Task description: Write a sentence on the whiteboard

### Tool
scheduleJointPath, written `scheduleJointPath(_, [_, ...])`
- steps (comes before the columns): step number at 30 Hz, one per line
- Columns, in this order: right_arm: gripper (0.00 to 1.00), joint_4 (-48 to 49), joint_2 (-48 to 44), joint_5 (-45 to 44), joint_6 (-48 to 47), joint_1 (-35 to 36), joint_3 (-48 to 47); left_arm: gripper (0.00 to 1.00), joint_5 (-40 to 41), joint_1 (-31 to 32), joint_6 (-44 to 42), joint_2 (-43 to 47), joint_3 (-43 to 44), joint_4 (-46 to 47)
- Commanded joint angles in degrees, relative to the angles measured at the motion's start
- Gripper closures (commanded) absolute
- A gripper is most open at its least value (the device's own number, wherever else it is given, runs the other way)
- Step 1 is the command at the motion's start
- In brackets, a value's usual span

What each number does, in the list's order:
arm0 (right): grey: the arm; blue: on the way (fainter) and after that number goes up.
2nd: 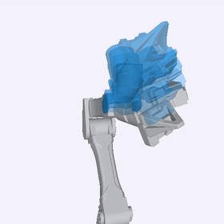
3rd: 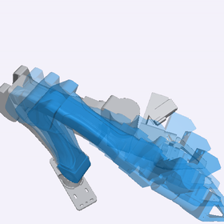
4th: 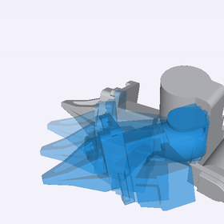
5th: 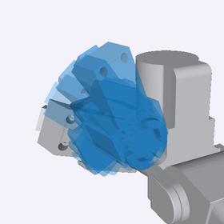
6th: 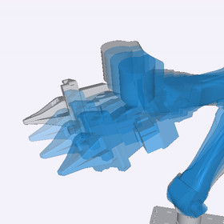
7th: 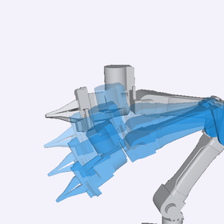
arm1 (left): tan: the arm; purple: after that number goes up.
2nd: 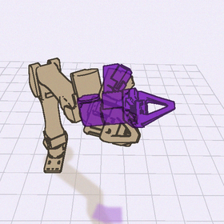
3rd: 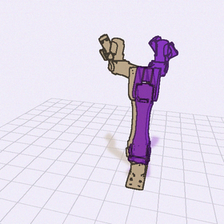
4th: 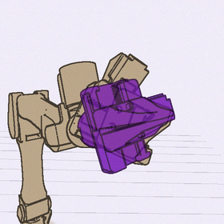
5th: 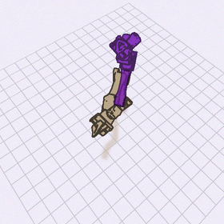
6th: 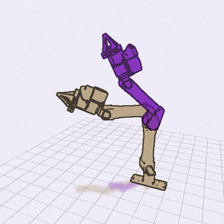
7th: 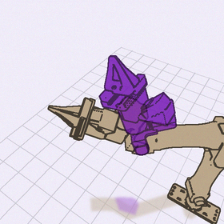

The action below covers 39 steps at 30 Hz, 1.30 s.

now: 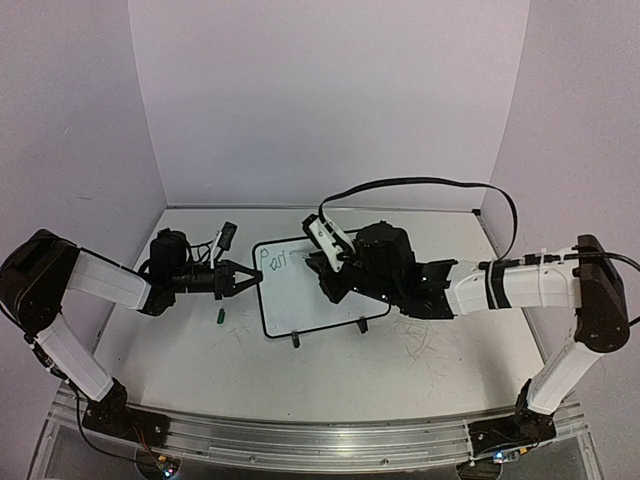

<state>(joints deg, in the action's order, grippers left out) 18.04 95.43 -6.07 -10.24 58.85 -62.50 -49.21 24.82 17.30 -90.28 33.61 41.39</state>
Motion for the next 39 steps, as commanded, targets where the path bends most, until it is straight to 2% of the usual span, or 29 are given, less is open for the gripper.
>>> scheduleJointPath(1, [1.00, 2.70, 1.90, -1.34, 0.97, 0.18, -2.47, 1.00, 0.65, 0.05, -2.09, 1.51, 0.97, 1.57])
scheduleJointPath(21, [1.00, 5.16, 3.28, -4.35, 1.62, 0.17, -4.23, 1.00, 0.49, 0.06, -2.27, 1.76, 0.58, 1.55])
scheduleJointPath(39, [1.00, 2.69, 3.01, -4.76, 2.80, 0.19, -3.23, 1.00, 0.56, 0.05, -2.27, 2.30, 0.50, 1.56])
